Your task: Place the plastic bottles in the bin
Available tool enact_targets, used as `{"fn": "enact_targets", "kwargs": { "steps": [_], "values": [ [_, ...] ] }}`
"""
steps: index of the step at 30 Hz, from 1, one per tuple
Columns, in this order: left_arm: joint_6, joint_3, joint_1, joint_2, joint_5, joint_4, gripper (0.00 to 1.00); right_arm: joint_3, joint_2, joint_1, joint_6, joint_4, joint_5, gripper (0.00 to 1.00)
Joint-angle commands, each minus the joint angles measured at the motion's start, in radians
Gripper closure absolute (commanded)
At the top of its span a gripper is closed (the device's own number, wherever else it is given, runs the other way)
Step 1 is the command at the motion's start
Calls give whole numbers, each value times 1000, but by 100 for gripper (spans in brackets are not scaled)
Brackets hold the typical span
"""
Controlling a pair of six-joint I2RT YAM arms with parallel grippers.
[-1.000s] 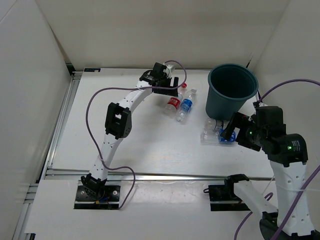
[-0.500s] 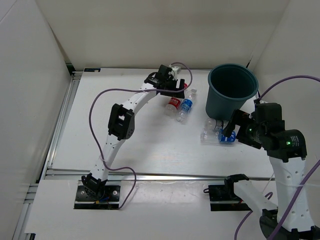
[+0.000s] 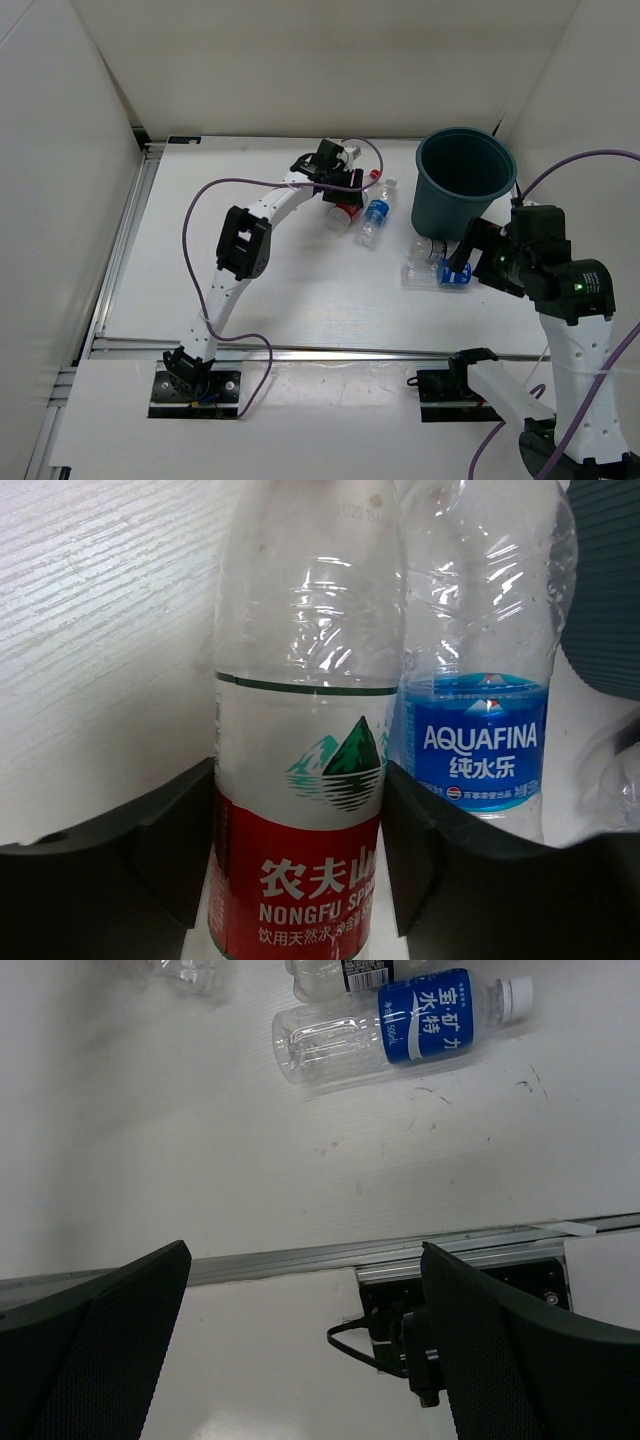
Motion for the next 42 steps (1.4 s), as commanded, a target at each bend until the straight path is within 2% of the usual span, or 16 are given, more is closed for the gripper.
{"fn": "enact_targets", "kwargs": {
  "steps": [1, 4, 8, 13, 16, 18, 20, 23, 24, 25, 28, 30, 37, 42],
  "values": [
    [4, -22, 10, -11, 33, 6, 36, 35, 2, 5, 12, -104, 17, 1],
    [-5, -22, 10, -11, 21, 6, 47, 35, 2, 5, 12, -104, 17, 1],
    [-5, 19, 65, -85, -81, -3, 57, 23, 2, 5, 12, -81, 8, 1],
    [-60, 170, 119, -175, -97, 14, 57, 5, 2, 5, 12, -47, -1, 1],
    [-144, 170, 130, -270, -51, 98, 55, -5, -7, 5, 31, -38, -1, 1],
    [-247, 160, 130, -332, 0, 218, 55, -15, -27, 5, 52, -27, -1, 1],
    [-327, 191, 121, -344, 20, 293, 54, -15, -36, 5, 67, -18, 24, 1],
    [-500, 208, 95, -344, 32, 491, 52, 6, -47, 5, 78, -18, 69, 1],
    [-605, 171, 86, -356, 32, 645, 50, 18, -47, 5, 90, -18, 82, 1],
    [-658, 171, 69, -366, 14, 716, 50, 18, -47, 5, 100, -18, 97, 1],
    [-834, 157, 27, -337, -73, 873, 50, 72, -47, 5, 135, -59, 166, 1],
    [-945, 169, 6, -288, -109, 919, 50, 93, -47, 5, 155, -77, 194, 1],
    [-1091, 185, -121, -151, -181, 1013, 47, 132, -135, 5, 222, -116, 240, 1],
    [-1132, 199, -154, -120, -215, 1037, 46, 141, -188, 5, 222, -116, 249, 1]
  ]
}}
